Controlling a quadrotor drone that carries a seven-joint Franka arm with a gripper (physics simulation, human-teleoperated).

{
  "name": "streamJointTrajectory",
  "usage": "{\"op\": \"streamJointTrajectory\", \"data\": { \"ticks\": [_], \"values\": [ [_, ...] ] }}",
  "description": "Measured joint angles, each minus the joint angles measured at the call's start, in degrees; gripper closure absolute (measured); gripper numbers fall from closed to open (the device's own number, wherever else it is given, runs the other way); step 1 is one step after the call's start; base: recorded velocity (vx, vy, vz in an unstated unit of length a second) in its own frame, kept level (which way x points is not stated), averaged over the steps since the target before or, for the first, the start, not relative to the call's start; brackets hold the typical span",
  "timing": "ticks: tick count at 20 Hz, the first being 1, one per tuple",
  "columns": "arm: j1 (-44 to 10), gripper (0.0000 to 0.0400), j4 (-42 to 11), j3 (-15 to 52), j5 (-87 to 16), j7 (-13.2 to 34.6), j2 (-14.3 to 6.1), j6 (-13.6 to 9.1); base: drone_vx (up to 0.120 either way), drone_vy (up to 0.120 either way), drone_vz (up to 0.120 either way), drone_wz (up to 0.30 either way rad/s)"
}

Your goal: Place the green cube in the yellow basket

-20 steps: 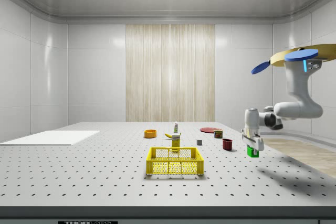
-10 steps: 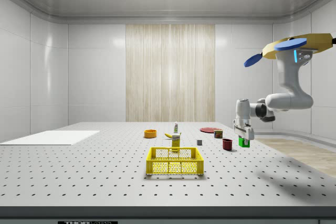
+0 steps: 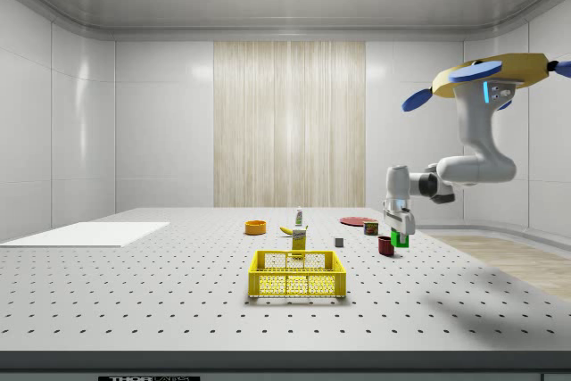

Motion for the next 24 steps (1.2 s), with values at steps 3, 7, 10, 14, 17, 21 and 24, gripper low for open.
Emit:
{"op": "streamJointTrajectory", "data": {
  "ticks": [3,7,10,14,17,21,24],
  "values": [
    [-0.1,0.0149,0.0,0.1,0.2,0.1,-0.4,0.4,0.120,-0.107,0.000,0.000],
    [-0.3,0.0149,0.1,0.2,0.4,0.2,-0.9,0.8,0.120,0.000,0.000,0.000],
    [-0.4,0.0149,0.1,0.3,0.6,0.3,-1.3,1.2,0.120,-0.067,0.000,0.000],
    [-0.5,0.0149,0.1,0.3,0.8,0.4,-1.7,1.6,0.120,-0.010,0.000,0.000],
    [-0.6,0.0149,0.1,0.4,0.9,0.5,-2.1,1.9,0.120,-0.053,0.000,0.000],
    [-0.7,0.0149,0.1,0.5,1.1,0.6,-2.5,2.3,0.120,0.000,0.000,0.000],
    [-0.8,0.0149,0.2,0.6,1.3,0.7,-2.8,2.6,0.120,0.000,0.000,0.000]
  ]
}}
